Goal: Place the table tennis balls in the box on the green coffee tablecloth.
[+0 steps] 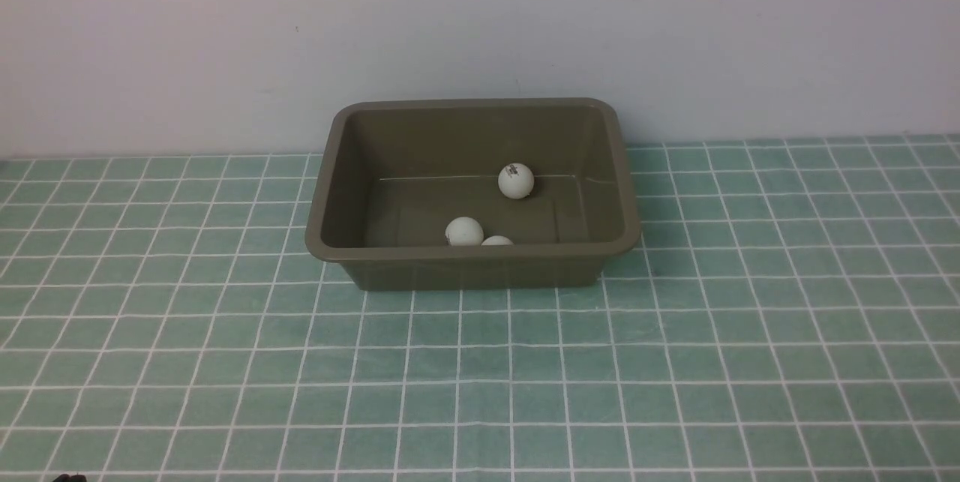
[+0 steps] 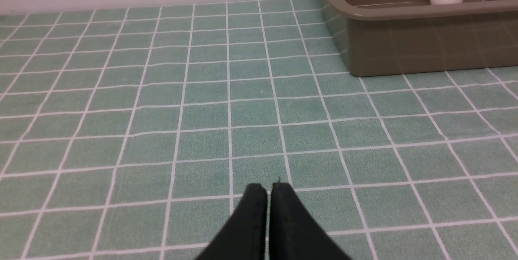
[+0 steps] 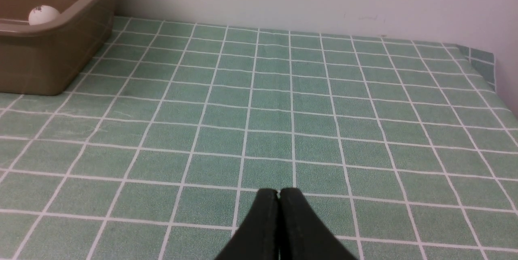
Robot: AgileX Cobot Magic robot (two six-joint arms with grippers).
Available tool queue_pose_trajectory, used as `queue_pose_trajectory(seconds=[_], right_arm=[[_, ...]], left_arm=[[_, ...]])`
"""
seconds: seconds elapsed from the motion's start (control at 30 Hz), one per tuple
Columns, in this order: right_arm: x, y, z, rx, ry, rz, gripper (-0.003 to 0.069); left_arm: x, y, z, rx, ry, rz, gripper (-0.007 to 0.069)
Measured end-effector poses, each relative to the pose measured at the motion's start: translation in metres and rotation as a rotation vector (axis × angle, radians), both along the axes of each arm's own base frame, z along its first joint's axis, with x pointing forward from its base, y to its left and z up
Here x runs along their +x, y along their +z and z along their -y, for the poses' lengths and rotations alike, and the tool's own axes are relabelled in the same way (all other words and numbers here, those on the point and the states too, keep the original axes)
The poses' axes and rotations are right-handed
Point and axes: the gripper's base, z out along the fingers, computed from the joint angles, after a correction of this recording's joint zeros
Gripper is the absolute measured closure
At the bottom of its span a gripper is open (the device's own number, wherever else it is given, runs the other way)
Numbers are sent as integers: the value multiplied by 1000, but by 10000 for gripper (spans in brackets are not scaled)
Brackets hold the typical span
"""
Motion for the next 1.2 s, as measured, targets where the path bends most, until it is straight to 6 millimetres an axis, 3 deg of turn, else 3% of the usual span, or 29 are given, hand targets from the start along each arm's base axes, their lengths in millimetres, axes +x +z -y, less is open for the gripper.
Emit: queue_pose_trajectory(seconds=[1.2], right_arm=[[0, 0, 0, -12, 3, 1, 676]], left_arm=[[0, 0, 0, 0, 0, 0, 629]])
